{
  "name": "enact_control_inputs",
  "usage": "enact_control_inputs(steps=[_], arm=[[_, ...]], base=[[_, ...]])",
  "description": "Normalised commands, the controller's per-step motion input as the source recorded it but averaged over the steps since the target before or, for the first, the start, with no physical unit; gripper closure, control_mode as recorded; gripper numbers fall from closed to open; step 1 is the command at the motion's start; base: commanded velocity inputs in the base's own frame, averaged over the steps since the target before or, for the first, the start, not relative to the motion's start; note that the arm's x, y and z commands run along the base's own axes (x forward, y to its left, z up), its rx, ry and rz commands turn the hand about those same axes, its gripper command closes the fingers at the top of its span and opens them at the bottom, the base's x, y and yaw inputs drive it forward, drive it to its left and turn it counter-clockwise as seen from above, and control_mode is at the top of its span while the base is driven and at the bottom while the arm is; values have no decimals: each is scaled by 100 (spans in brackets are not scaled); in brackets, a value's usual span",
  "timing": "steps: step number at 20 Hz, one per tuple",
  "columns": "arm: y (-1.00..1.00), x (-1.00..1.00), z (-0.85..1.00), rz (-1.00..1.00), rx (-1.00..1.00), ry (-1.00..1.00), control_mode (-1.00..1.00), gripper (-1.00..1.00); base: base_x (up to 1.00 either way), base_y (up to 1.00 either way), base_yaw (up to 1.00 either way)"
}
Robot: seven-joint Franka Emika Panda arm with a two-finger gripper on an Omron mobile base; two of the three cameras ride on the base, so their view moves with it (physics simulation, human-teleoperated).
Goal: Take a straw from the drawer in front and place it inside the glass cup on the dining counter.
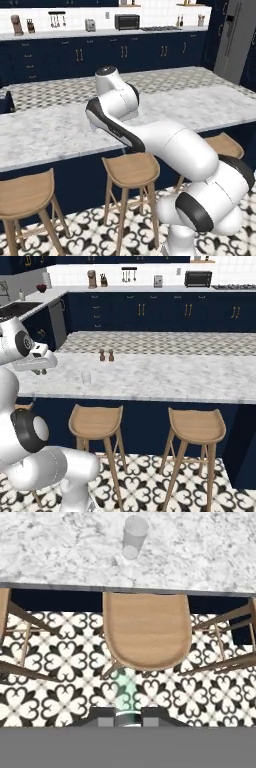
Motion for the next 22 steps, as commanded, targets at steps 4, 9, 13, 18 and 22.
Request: enact_control_inputs(steps=[4,9,13,18,22], arm=[[0,0,0,0,0,0,100,100],[0,0,0,0,0,0,100,100],[0,11,2,0,7,0,-100,100],[-17,24,2,35,34,-7,-100,100],[-36,25,0,70,36,-21,-100,100]], base=[[85,34,-28],[83,35,-19],[50,21,-4],[0,0,0],[0,0,0]])
